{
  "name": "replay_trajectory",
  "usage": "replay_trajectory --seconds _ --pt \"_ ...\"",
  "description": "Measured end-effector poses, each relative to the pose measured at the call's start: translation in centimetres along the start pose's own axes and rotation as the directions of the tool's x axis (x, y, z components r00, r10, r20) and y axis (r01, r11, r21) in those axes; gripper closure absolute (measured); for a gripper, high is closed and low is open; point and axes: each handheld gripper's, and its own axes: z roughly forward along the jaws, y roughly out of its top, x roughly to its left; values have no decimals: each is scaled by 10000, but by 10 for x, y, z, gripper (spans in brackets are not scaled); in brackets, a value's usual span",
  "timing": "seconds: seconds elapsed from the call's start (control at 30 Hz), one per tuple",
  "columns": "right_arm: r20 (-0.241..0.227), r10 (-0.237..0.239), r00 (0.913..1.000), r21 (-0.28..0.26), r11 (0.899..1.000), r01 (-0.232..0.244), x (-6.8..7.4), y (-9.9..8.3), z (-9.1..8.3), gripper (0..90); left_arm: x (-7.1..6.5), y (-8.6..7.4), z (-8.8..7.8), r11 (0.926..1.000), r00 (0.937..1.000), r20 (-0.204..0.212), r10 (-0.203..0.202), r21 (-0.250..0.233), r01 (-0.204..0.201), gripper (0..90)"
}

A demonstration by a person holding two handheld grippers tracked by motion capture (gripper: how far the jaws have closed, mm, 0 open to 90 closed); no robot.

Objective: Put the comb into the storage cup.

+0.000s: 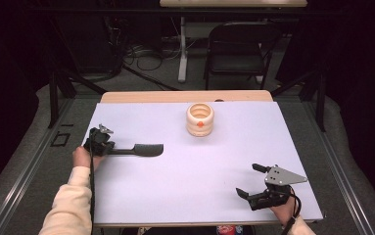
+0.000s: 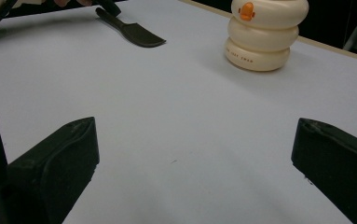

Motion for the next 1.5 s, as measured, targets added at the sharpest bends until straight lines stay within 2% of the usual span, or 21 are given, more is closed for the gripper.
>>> replay_trajectory --seconds 1.0,1.03,1.2,1.27,1.33,1.37,1.4,1.5 --pt "-26 9 10000 69 10000 -9 0 0 1 2 -7 -9 -14 9981 9983 501 285 534 -312 890" --pt "-27 45 10000 77 10000 -45 0 0 1 2 -7 -9 -14 9983 9989 377 266 506 -285 847" --pt "-19 24 10000 74 10000 -24 -1 0 1 2 -6 -7 -15 9986 9992 260 298 427 -309 769" --pt "-27 30 10000 75 10000 -30 -1 0 1 2 -5 -5 -17 9987 9995 116 293 407 -298 667" --pt "-25 29 10000 79 10000 -28 -1 0 1 2 -6 -3 -20 9988 9993 -61 361 337 -358 647" --pt "-27 25 10000 75 10000 -25 -1 0 1 2 -7 -2 -21 9981 9988 -209 452 417 -443 569" --pt "-27 25 10000 75 10000 -25 -1 0 1 2 -7 -1 -21 9975 9980 -303 548 462 -534 569" --pt "-38 50 10000 80 10000 -49 -1 0 2 2 -9 1 -23 9956 9956 -527 779 563 -749 450"
